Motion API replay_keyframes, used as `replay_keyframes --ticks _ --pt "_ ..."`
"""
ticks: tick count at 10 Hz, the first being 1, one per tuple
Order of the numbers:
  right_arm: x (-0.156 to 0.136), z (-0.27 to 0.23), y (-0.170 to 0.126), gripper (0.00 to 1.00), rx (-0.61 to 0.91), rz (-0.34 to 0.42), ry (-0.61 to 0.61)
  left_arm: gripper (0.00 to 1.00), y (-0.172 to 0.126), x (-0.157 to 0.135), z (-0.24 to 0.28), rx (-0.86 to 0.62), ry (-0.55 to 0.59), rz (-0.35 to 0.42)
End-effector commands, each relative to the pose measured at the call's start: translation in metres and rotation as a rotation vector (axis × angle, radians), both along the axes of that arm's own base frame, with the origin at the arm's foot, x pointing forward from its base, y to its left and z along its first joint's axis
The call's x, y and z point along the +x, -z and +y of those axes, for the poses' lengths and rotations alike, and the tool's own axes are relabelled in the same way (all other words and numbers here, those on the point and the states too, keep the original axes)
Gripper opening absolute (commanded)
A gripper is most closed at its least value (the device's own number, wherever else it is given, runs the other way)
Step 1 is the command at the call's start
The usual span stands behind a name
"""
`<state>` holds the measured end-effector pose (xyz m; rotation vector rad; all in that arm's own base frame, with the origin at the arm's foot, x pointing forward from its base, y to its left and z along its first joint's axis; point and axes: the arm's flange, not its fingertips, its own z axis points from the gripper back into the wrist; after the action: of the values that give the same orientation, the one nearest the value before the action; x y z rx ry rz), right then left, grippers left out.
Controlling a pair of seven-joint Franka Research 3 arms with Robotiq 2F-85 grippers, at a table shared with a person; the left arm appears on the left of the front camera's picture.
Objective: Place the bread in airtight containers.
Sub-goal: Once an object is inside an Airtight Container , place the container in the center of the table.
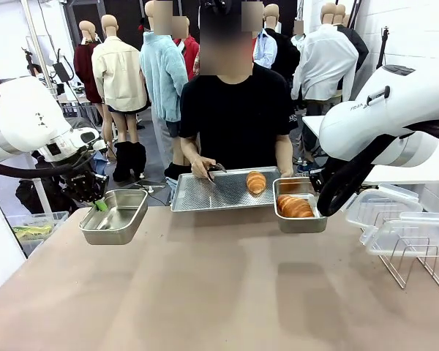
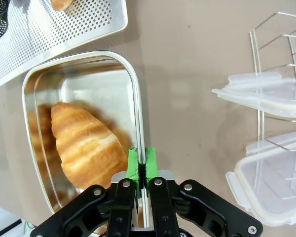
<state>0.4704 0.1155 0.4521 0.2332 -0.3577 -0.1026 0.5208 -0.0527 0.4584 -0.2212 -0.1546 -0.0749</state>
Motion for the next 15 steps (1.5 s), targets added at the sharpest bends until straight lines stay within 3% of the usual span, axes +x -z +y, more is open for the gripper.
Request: replay_keyframes --ticks 1,6,8,11,12,15 --pt "0.000 0.000 0.000 0.00 0.000 0.000 0.000 0.00 -0.005 -0.001 0.000 0.006 -0.012 -0.006" --pt "-0.011 0.013 0.076 0.00 0.039 0.005 0.002 0.00 -0.005 -0.001 0.000 0.006 -0.012 -0.006" --pt "-0.007 0.015 0.109 0.00 0.041 0.050 0.011 0.00 -0.005 -0.001 0.000 0.006 -0.012 -0.006" --pt "0.001 0.018 0.125 0.00 -0.007 0.060 0.021 0.00 -0.005 -0.001 0.000 0.006 -0.012 -0.006" --pt "0.003 0.018 0.123 0.09 -0.011 0.066 0.016 0.00 -0.005 -0.001 0.000 0.006 -0.012 -0.006" --pt "0.004 0.016 0.118 0.64 -0.030 0.076 0.029 0.00 -0.005 -0.001 0.000 0.006 -0.012 -0.006"
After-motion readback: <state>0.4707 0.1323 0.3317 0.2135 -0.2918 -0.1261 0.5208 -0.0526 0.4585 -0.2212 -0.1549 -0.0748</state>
